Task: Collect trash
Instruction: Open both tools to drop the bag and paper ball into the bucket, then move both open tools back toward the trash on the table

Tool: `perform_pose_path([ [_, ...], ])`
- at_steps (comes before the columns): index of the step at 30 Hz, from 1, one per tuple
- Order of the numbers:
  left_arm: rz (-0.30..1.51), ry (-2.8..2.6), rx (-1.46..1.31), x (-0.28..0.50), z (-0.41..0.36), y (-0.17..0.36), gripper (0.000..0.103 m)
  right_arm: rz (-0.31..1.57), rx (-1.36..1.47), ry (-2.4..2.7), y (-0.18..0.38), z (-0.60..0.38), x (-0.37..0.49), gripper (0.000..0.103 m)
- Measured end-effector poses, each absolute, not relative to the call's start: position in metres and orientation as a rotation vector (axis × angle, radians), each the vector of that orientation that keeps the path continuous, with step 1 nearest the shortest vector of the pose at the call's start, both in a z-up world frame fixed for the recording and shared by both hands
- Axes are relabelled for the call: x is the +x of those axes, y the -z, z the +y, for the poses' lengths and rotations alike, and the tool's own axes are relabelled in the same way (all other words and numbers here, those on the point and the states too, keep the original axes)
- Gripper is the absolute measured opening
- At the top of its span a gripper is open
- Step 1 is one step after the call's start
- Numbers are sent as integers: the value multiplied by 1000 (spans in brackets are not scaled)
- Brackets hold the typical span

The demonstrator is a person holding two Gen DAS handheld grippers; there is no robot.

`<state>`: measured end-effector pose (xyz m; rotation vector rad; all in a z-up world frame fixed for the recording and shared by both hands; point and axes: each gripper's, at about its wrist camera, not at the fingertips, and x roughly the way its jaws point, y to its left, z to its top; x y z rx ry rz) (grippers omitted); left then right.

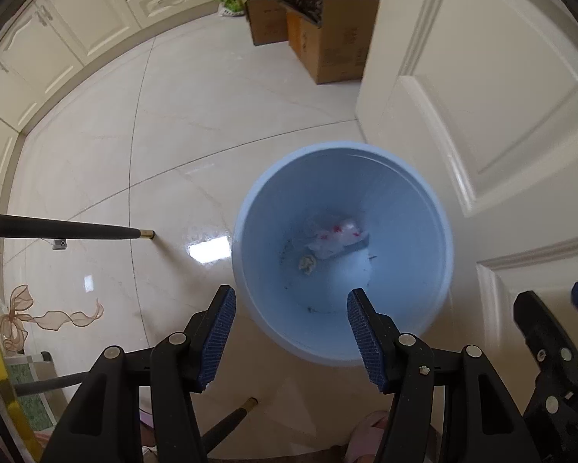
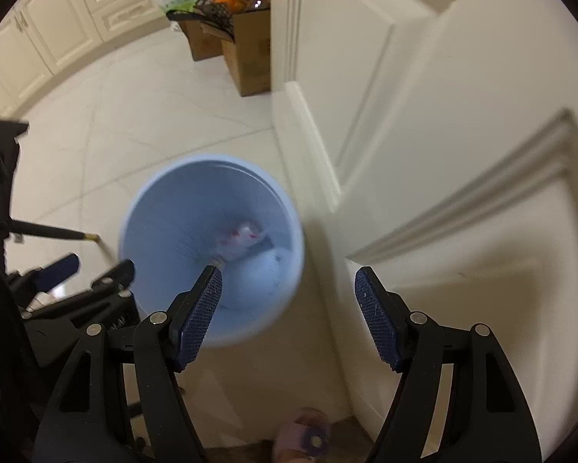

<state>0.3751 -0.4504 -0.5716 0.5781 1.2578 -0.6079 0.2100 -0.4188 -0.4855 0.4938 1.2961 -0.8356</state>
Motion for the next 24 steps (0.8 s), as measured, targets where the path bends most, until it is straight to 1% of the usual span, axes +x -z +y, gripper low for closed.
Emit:
perform_pose_path([
  [3,1238,611,588,365,-445,558,56,1250,429,905,462,-408,205,69],
  [14,1126,684,606,304,-401,478,56,1195,468,998,388,-362,157,69],
  [24,987,828,574,210,-338,379,57,1101,427,1092,303,-311,95,69],
])
